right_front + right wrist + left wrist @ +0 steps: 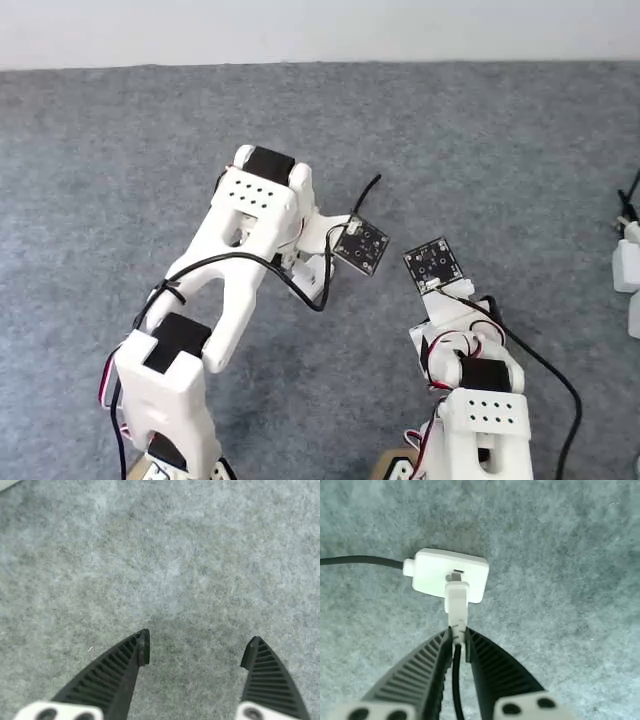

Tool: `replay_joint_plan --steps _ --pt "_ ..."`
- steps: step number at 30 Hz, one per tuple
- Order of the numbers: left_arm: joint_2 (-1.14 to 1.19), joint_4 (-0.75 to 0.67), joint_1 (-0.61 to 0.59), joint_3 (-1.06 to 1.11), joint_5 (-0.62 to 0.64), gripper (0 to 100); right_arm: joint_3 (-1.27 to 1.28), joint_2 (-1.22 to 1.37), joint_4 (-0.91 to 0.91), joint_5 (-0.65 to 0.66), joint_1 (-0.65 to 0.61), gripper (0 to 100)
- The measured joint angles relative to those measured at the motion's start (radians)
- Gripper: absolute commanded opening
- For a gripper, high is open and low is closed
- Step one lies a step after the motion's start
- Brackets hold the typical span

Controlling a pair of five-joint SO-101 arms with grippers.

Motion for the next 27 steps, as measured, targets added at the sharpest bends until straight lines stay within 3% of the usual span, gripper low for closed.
replay_joint_plan --steps 27 --pt "-0.017 -0.029 0.066 0.06 0.02 1 0.0 0.0 0.0 0.0 0.0 31.4"
